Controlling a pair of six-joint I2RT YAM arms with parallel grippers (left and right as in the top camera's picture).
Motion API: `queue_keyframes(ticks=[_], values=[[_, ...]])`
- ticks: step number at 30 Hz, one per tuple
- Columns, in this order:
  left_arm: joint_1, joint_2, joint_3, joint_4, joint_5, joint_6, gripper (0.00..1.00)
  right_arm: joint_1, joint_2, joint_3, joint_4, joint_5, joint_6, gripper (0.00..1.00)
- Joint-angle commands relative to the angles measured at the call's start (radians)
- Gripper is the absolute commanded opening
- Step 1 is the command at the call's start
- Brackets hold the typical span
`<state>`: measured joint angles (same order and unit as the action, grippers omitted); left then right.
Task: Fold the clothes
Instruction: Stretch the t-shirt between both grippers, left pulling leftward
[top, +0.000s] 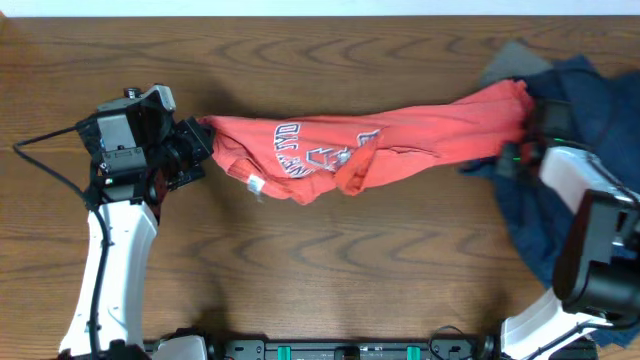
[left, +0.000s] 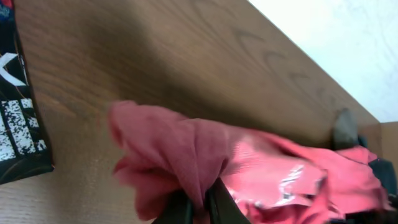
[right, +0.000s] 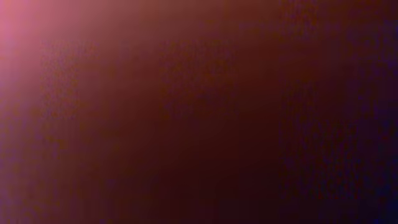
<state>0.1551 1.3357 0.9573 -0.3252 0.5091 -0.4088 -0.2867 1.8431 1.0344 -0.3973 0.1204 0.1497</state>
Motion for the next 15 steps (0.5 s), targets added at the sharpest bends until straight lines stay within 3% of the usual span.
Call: queue_keyframes(ticks=[1, 5, 7, 11, 15], values=[[0.005, 0.009, 0.013, 0.032, -0.031, 0.047, 0.06, -0.155, 0.019, 0.02, -0.003, 0.132, 0.045, 0.22], [0.005, 0.009, 0.013, 0.106, -0.032, 0.061, 0.06, -0.266, 0.014, 0.06, -0.011, -0.01, 0.045, 0.24], [0.0, 0.009, 0.013, 0.134, -0.031, 0.06, 0.06, -0.292, 0.004, 0.087, -0.015, -0.175, 0.031, 0.33], [-0.013, 0.011, 0.013, 0.157, -0.032, 0.062, 0.11, -0.269, -0.033, 0.144, -0.059, -0.407, -0.035, 0.48], [-0.016, 0.011, 0.013, 0.227, -0.062, 0.064, 0.12, -0.188, -0.114, 0.182, -0.114, -0.48, -0.054, 0.57]])
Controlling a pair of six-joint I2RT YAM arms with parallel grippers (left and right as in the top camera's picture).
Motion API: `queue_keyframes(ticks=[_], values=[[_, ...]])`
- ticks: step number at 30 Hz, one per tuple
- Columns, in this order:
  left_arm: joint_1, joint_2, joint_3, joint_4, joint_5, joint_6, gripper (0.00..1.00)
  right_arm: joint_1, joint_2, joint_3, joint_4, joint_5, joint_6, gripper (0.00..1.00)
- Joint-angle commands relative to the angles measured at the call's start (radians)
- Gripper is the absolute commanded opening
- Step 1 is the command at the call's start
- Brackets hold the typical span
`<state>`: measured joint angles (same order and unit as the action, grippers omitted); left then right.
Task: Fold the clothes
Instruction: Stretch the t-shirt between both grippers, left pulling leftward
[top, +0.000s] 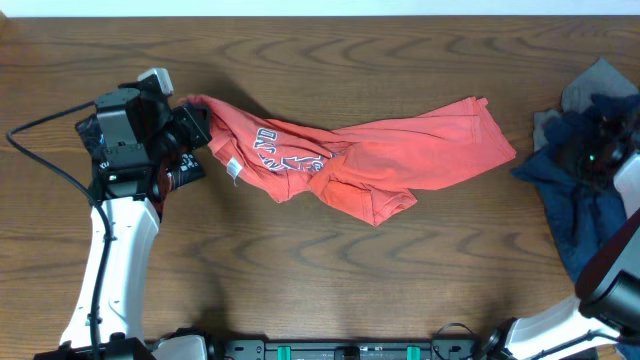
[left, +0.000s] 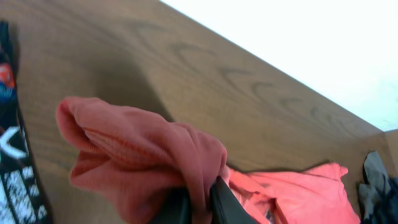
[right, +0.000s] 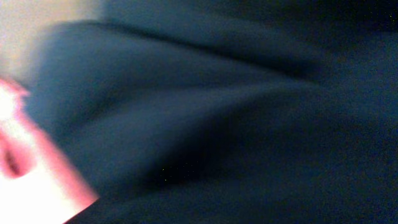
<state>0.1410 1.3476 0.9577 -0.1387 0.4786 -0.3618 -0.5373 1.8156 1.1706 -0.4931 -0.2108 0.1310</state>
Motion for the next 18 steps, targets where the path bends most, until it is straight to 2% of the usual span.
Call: queue_keyframes(ticks=[1, 7, 8, 10, 11, 15, 18], values=[[-0.002, -0.001, 0.012, 0.06, -0.038, 0.018, 0.12, 0.087, -0.11, 0.048, -0.031, -0.15, -0.035, 0.58], [-0.002, -0.001, 0.013, 0.219, -0.158, 0.018, 0.12, 0.261, -0.238, 0.048, -0.141, -0.15, -0.052, 0.64], [-0.002, 0.0, 0.013, 0.241, -0.182, 0.018, 0.16, 0.282, -0.245, 0.048, -0.162, -0.142, -0.051, 0.64], [-0.002, 0.005, 0.014, 0.251, -0.203, 0.018, 0.83, 0.322, -0.25, 0.048, -0.209, -0.126, -0.051, 0.64], [-0.002, 0.008, 0.014, 0.236, -0.201, 0.018, 0.98, 0.341, -0.249, 0.046, -0.233, -0.114, -0.05, 0.64], [-0.009, 0.013, 0.013, 0.04, -0.138, 0.017, 0.98, 0.391, -0.246, 0.041, -0.303, -0.026, -0.05, 0.65], [-0.045, 0.013, 0.013, -0.147, -0.01, 0.017, 0.98, 0.408, -0.246, 0.041, -0.328, 0.024, -0.05, 0.65]])
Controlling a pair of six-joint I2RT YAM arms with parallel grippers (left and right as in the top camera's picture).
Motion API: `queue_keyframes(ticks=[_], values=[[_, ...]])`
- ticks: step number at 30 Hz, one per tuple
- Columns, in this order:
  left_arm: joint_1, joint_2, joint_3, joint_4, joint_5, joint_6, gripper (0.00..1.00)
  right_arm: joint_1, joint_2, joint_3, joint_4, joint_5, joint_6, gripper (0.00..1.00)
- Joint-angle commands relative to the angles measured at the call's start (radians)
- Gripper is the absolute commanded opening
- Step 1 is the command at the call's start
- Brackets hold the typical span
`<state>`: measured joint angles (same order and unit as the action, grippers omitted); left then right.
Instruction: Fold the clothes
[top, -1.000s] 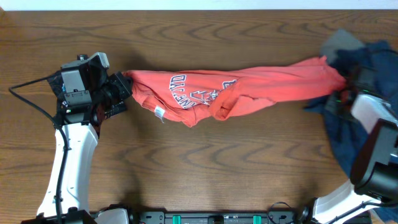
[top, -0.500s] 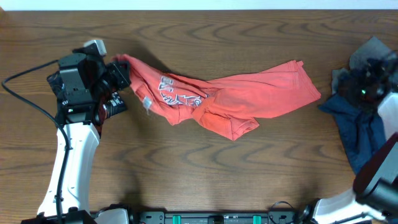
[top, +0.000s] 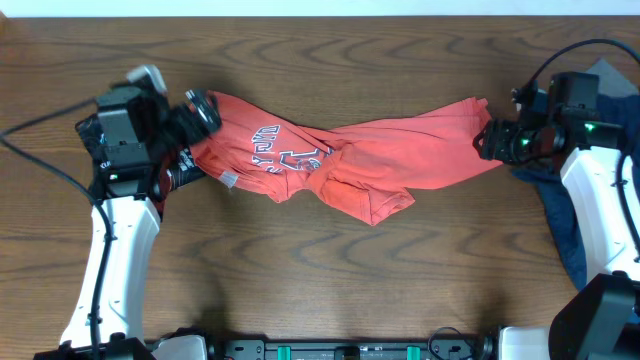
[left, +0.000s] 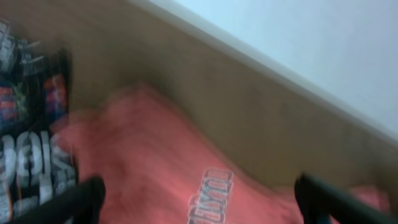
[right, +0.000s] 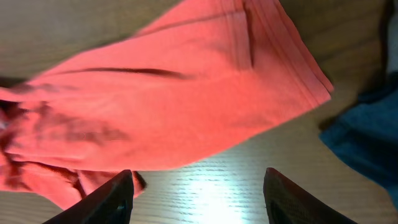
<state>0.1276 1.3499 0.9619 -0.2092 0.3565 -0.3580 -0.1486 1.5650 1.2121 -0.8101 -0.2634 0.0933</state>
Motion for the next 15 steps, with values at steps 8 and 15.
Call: queue_keyframes(ticks=[8, 15], values=[[-0.264, 0.048, -0.042, -0.248, 0.148, -0.051, 0.98, 0.019, 0.005, -0.001, -0.034, 0.079, -0.013, 0.66], [-0.466, 0.236, -0.074, -0.101, 0.096, -0.251, 0.98, 0.019, 0.005, -0.002, -0.055, 0.08, -0.013, 0.66]])
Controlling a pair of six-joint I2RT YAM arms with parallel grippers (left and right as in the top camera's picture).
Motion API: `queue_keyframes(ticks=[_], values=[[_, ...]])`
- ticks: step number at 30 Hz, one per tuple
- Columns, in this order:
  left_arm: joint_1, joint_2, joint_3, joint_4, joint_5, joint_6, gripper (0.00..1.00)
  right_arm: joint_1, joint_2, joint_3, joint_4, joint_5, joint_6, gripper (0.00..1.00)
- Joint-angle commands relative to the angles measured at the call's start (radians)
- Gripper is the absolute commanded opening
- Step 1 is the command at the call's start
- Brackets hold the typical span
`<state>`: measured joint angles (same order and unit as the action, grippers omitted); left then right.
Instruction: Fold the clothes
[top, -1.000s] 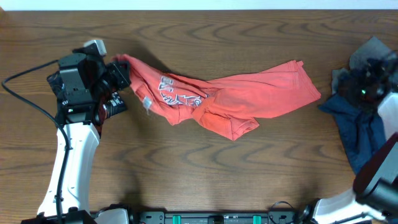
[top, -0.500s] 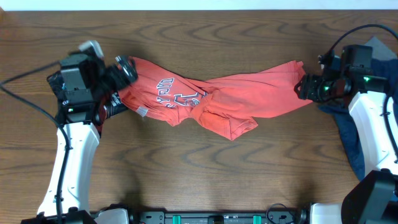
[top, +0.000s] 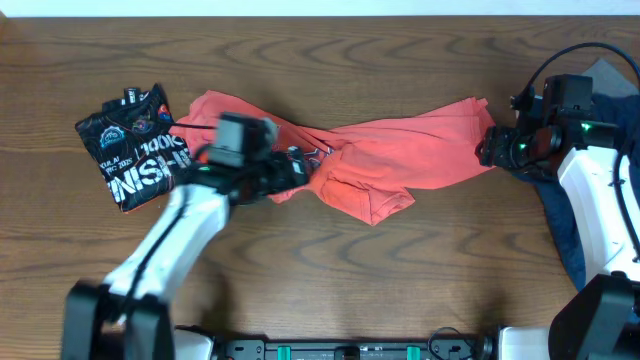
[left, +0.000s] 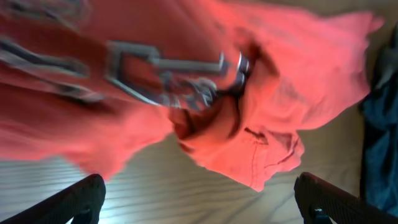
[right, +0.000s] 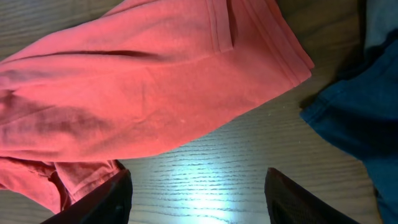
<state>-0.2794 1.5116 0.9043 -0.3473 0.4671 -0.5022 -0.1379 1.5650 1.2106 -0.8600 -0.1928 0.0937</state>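
A red T-shirt (top: 400, 150) with white lettering lies crumpled across the middle of the table, its hem end to the right. My left gripper (top: 292, 168) hovers over the shirt's left-middle folds, open wide with nothing between its fingers (left: 81, 198); the red cloth (left: 249, 93) fills that wrist view. My right gripper (top: 492, 146) is open just off the shirt's right hem (right: 267, 43), above bare wood.
A folded black printed shirt (top: 135, 143) lies at the back left. A dark blue garment (top: 585, 215) and a grey one (top: 608, 75) are piled at the right edge, under and behind my right arm; the blue cloth (right: 364, 106) is close to the hem.
My left arm has gone from the shirt's left end at the table's left side to over its left-middle part, still open. The black shirt is now uncovered. My right gripper has hardly shifted.
First the red shirt hung stretched between both arms, my left gripper shut on its left end. Then the right end lay free on the table, the right gripper over the blue pile. Later both grippers were open by the shirt's ends; now the left is above its middle.
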Motion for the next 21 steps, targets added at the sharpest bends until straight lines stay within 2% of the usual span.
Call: queue_keyframes(ticks=[1, 9, 10, 11, 12, 13, 14, 17, 21], values=[[-0.081, 0.102, -0.017, 0.064, -0.014, -0.117, 0.98, 0.008, 0.005, 0.0, -0.006, 0.009, -0.013, 0.66], [-0.23, 0.297, -0.017, 0.318, -0.016, -0.185, 1.0, 0.008, 0.005, 0.0, -0.005, 0.01, -0.013, 0.67], [-0.24, 0.311, -0.017, 0.345, -0.015, -0.184, 0.92, 0.008, 0.005, 0.0, -0.005, 0.01, -0.013, 0.67], [-0.248, 0.321, -0.017, 0.369, -0.015, -0.184, 0.73, 0.008, 0.005, 0.0, -0.005, 0.01, -0.013, 0.67], [-0.25, 0.325, -0.017, 0.377, -0.015, -0.183, 0.38, 0.008, 0.005, 0.0, -0.005, 0.01, -0.013, 0.67], [-0.25, 0.325, -0.017, 0.375, -0.015, -0.183, 0.11, 0.008, 0.005, 0.0, -0.005, 0.01, -0.014, 0.67], [-0.249, 0.322, -0.017, 0.362, -0.01, -0.184, 0.06, 0.008, 0.005, 0.0, -0.005, 0.013, -0.014, 0.67], [-0.233, 0.283, -0.016, 0.254, 0.039, -0.149, 0.06, 0.006, 0.005, 0.0, -0.009, 0.055, -0.013, 0.67], [-0.179, 0.147, -0.011, -0.063, 0.044, 0.004, 0.06, 0.006, 0.006, 0.0, -0.026, 0.066, -0.013, 0.68]])
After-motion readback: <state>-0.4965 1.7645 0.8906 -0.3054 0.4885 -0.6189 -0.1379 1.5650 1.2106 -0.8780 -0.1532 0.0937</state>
